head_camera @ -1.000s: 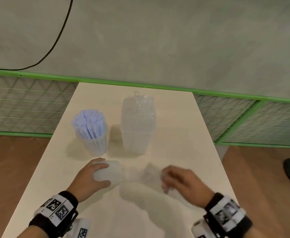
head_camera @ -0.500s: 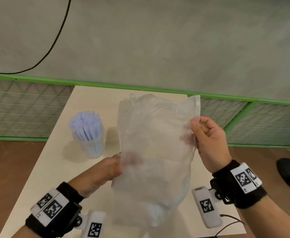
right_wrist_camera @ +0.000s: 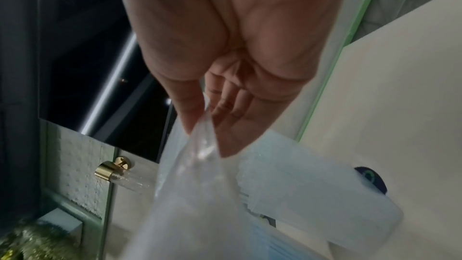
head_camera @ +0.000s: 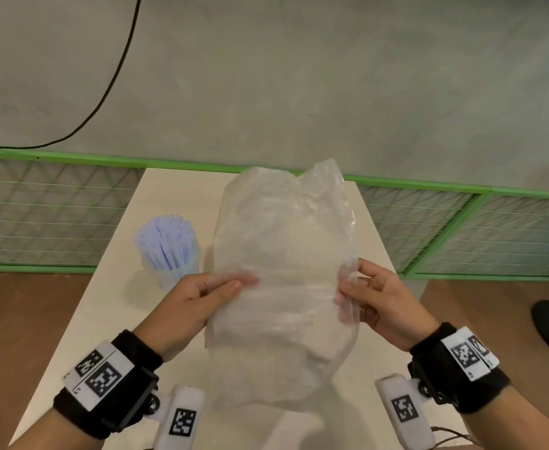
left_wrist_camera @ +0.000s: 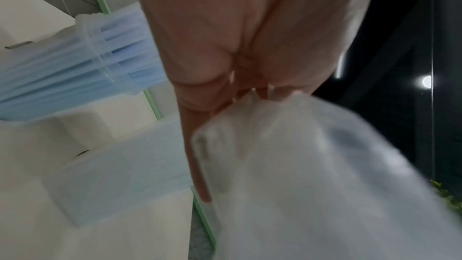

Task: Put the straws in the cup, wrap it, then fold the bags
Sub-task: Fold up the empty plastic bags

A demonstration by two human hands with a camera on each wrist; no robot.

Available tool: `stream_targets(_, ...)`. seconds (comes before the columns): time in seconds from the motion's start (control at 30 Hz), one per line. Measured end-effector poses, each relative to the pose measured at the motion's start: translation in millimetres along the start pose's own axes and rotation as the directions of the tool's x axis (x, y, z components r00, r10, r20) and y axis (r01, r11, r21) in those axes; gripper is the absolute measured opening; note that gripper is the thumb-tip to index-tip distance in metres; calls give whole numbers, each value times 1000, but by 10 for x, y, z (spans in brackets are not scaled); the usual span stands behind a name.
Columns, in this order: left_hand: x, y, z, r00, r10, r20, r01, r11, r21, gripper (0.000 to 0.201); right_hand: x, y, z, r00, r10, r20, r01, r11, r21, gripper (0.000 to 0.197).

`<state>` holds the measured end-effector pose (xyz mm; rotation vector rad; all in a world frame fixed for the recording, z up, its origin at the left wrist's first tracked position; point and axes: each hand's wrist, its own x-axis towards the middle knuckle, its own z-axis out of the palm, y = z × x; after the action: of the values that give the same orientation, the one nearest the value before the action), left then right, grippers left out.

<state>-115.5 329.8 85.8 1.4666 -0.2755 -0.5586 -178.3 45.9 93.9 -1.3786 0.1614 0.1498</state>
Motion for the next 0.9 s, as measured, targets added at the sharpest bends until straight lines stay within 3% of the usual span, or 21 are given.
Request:
stream_targets(0.1, 18, 81, 7, 1000, 22, 19, -20, 994, -108, 33, -7, -28, -17, 999, -49, 1, 49, 998, 44, 16)
stream_targets(0.23, 54, 152, 23, 999, 48, -10, -49, 977, -209, 35, 17, -2, -20, 998, -56, -4, 55, 974, 219, 43)
stream_targets(0.3, 49, 172, 38, 999, 44, -31, -50, 976, -213, 31, 26, -37, -16, 998, -48, -30, 54, 964, 259, 37)
stream_targets(0.4, 44, 191, 21, 999, 8, -43, -17, 980, -201, 31, -22, -155, -5, 997, -47, 65, 28, 963, 268, 40)
stream_targets(0.47, 55, 184, -18, 999, -39, -14, 34, 958, -285, 19, -33, -195, -22, 992, -59, 116, 29, 969, 246, 35)
stream_targets(0.53, 38, 191, -51, 997, -63, 41, 73, 944, -323, 36, -25, -215, -22, 990, -82, 115, 61, 983, 175, 13)
stream_targets(0.6, 15, 202, -70, 995, -42, 91, 66, 957, -281, 44, -17, -193, -35, 988, -111, 112, 93, 984, 153, 28)
stream_targets(0.67, -24, 218, -77, 988, -22, 151, 56, 973, -225, 51, -10, -189, -42, 988, -142, 64, 131, 981, 144, 29)
stream_targets(0.77, -58, 192, -67, 990, -9, 142, 34, 983, -181, 60, -41, -191, -31, 986, -166, 11, 166, 986, 32, 52)
stream_targets(0.87, -47, 192, -39, 994, 75, 82, -56, 977, -206, 57, -102, -239, 76, 990, -117, 80, 117, 993, -3, 35)
stream_targets(0.9, -43, 198, -34, 992, 109, 64, -94, 974, -205, 52, -116, -258, 81, 988, -96, 123, 101, 994, -35, 45)
